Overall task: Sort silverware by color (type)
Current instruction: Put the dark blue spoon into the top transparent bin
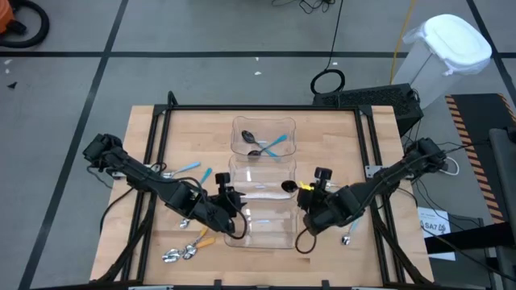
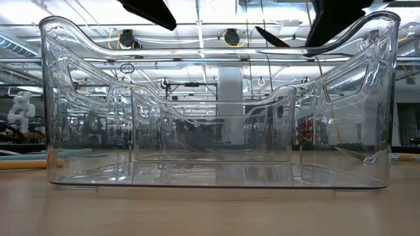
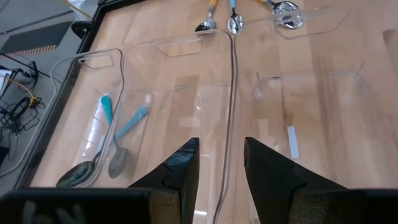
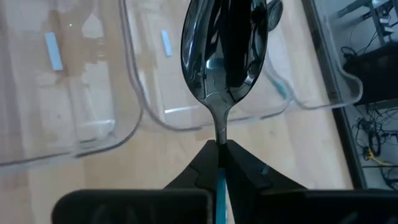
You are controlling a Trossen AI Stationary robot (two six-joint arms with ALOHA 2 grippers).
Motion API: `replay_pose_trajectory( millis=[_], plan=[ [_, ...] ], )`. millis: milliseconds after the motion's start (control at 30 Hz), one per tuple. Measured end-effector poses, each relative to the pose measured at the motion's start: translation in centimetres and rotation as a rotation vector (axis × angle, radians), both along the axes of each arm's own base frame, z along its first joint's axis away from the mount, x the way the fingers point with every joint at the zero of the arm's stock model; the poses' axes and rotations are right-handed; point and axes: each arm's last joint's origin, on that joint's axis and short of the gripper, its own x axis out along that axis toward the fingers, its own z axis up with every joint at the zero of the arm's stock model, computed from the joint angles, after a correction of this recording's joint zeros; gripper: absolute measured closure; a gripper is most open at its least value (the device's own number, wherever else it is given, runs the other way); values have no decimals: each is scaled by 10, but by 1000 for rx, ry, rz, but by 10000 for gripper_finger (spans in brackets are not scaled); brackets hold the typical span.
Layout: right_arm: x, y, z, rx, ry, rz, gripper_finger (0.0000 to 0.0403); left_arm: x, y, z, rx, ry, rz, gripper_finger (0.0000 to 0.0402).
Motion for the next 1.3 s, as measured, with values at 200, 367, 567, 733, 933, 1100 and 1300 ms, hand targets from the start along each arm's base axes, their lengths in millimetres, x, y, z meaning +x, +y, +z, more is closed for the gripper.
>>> replay_pose_trajectory(
  millis=[200,367,567,733,933,1100,1300],
  plan=[
    [9,-12,8,-17,12,17,392,0,0,0,25,10,-21,274],
    [16,-22,14,-30,18,32,392,0,0,0,45,18,-37,274],
    [24,-34,19,-46,34,57,392,0,0,0,78,34,-62,274],
    [31,-46,20,-24,50,73,392,-1,0,0,112,47,-91,274],
    [38,-63,20,-11,66,96,392,-2,1,2,176,62,-145,274],
    [45,-79,21,-25,67,114,392,-9,9,19,196,30,-163,275],
    [54,-99,23,21,44,163,392,-29,32,28,196,-31,-139,275]
  ],
)
